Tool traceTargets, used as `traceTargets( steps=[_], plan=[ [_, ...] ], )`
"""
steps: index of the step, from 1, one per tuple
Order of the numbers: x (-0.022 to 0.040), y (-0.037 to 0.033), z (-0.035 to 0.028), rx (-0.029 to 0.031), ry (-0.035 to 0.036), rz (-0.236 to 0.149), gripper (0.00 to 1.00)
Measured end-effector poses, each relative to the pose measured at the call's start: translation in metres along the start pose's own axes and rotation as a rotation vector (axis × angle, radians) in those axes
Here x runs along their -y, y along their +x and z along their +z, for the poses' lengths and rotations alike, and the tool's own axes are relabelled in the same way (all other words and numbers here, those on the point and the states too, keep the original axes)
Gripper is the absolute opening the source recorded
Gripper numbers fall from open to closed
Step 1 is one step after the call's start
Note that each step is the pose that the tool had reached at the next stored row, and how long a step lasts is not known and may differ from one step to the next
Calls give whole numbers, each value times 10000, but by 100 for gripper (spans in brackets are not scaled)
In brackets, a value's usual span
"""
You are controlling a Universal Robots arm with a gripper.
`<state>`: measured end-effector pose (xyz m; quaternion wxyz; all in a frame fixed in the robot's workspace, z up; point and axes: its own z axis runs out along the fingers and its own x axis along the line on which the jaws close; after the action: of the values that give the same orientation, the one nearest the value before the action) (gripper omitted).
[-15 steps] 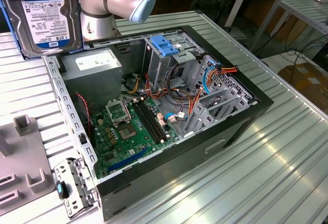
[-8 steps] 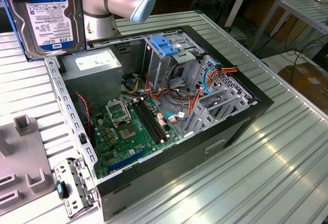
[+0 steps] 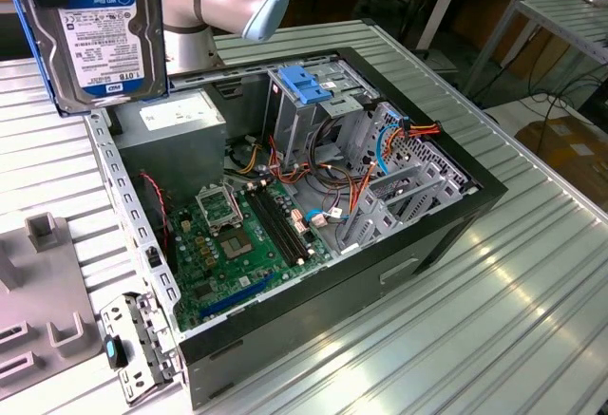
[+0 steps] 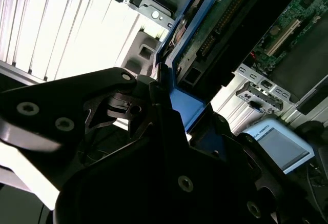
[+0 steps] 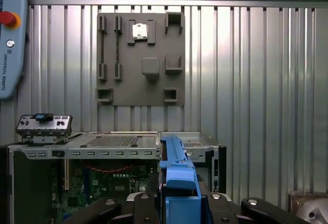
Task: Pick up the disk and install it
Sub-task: 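Pick up the disk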
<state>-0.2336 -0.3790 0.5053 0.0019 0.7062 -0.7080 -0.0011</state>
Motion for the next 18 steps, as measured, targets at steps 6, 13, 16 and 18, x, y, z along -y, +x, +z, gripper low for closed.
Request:
traceTargets(
  steps=[6,13,16,18],
  plan=[
    [30,55,1,1,1,0,37],
    [169,65,0,0,0,0,37],
    [229,65,-1,0,0,0,37],
    [277,65,-1,0,0,0,37]
  ],
)
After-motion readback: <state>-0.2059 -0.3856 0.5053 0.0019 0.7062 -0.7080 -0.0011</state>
